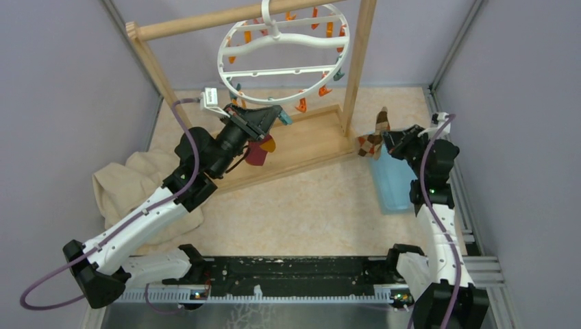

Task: Clip the socks to the hanger
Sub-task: Pick up the sock from the bin, then place the sock at the center of the board.

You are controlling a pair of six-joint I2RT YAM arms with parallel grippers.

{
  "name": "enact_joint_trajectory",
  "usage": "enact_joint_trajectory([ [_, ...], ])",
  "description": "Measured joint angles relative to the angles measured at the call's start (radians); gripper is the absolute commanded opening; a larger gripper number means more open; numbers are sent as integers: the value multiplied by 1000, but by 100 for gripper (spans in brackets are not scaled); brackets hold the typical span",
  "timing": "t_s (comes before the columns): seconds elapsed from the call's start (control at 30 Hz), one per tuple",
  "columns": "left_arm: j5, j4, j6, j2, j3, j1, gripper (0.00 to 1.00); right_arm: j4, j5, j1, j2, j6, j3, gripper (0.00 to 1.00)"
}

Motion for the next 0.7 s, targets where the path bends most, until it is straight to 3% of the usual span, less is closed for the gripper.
enact_joint_trajectory([
  [0.27, 0, -1, -1, 0, 0, 0, 0, -37, -98, 27, 40, -82, 8, 0],
  [0.43, -2, -1, -1, 0, 0, 0, 0, -127, -43, 66, 51, -157, 14, 0],
  [0.7, -2, 0, -3, 1, 0, 0, 0, -249, 139, 236, 73, -318, 107, 0],
])
